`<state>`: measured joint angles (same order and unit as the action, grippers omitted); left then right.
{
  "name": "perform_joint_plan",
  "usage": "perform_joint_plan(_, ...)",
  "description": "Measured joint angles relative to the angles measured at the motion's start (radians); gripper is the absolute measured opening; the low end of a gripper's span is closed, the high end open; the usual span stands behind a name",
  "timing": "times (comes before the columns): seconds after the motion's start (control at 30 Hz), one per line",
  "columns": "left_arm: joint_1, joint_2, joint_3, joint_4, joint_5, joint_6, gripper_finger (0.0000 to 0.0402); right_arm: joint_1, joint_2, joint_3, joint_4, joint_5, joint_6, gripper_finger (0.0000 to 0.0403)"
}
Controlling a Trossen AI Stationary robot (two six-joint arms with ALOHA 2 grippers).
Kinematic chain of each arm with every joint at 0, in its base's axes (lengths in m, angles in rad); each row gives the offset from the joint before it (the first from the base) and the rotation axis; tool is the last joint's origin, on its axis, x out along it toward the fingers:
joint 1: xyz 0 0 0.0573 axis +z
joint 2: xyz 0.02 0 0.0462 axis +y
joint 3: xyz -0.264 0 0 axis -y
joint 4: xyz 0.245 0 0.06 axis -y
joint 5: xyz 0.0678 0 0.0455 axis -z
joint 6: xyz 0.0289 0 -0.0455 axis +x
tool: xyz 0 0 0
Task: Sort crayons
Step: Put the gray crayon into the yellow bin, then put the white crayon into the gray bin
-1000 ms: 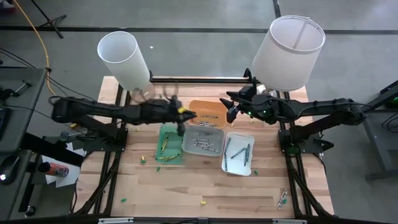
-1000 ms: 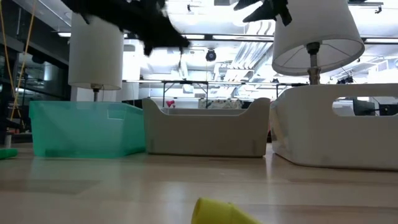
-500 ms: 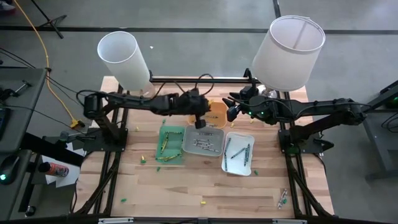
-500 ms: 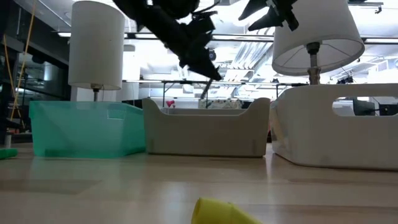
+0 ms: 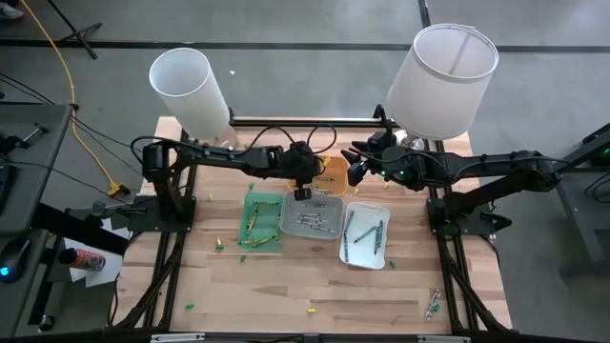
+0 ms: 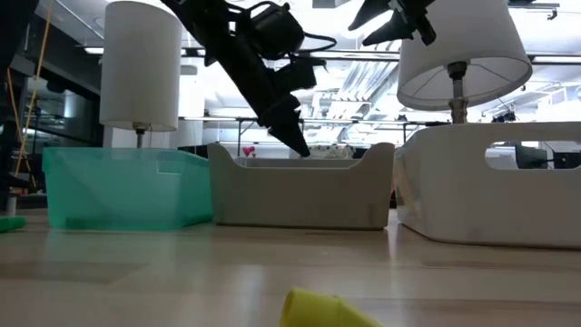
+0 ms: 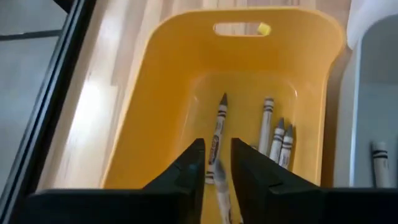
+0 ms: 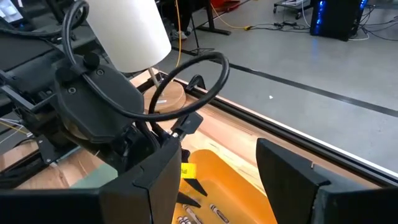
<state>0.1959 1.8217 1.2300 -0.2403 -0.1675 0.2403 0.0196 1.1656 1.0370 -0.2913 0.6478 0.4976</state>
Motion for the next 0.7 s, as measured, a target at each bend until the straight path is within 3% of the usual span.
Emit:
perform_joint_plan(0.37, -0.001, -0.040, 0.029, -0.088, 0.000, -0.030, 0.0150, 0.000, 0.000, 0.000, -0.008, 0.000, -0.006, 0.0201)
perform_joint_plan(0.7, -0.008, -0.373, 0.055, -0.186, 0.096, -0.236, 0.0183, 0.000, 0.000, 0.000, -0.026, -0.001, -0.035, 0.0201)
